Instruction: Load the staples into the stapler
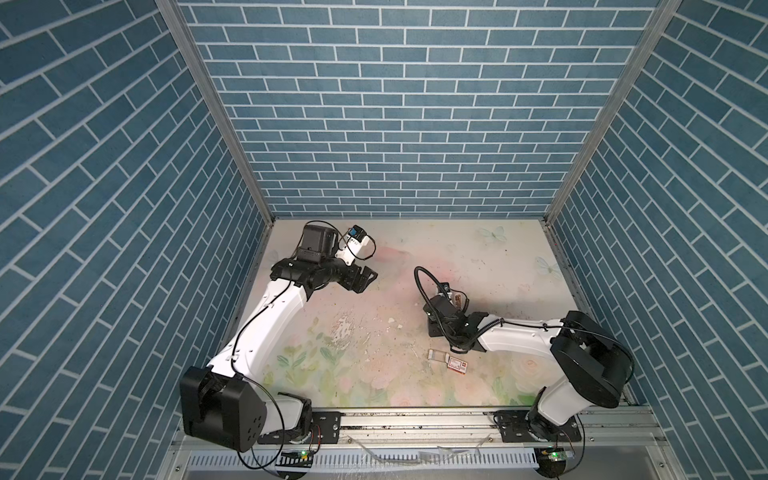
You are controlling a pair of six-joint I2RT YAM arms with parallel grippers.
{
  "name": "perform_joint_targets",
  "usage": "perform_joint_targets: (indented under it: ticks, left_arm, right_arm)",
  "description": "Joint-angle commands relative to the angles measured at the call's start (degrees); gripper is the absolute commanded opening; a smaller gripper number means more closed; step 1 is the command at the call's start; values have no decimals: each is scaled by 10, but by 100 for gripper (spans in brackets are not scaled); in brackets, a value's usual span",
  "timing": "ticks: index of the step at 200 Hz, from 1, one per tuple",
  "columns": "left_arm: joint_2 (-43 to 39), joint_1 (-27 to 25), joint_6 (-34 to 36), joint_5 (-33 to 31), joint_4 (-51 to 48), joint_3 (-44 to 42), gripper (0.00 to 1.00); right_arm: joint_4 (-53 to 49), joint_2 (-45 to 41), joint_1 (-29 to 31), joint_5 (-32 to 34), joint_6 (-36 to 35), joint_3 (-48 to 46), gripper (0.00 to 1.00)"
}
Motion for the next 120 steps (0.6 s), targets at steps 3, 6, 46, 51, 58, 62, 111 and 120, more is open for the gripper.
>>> perform_joint_targets:
  ticks: [3, 6, 46, 51, 58, 62, 111, 120]
  left_arm:
    - [-10, 3, 0, 0, 5, -7, 89]
    - [-10, 3, 0, 0, 5, -7, 89]
    - [-11, 3, 0, 0, 5, -6, 89]
    - [-11, 3, 0, 0, 5, -6, 89]
    - [-12, 3, 0, 0, 5, -6, 89]
    - [-12, 3, 0, 0, 5, -6, 89]
    - [-11, 3, 0, 0, 5, -5, 89]
    - [-10, 3, 0, 1, 5, -6, 89]
  right_arm:
    - [0, 10, -2, 3, 14, -10, 30]
    - [0, 8, -2, 3, 14, -11, 30]
    - [9, -18, -2, 2, 12, -21, 30]
    - [8, -21, -2, 1, 11, -21, 30]
    - [8, -24, -2, 1, 10, -20, 30]
    - [7, -27, -2, 1, 9, -20, 30]
    - [5, -40, -2, 4, 7, -20, 30]
    - [5, -39, -1, 4, 8, -20, 30]
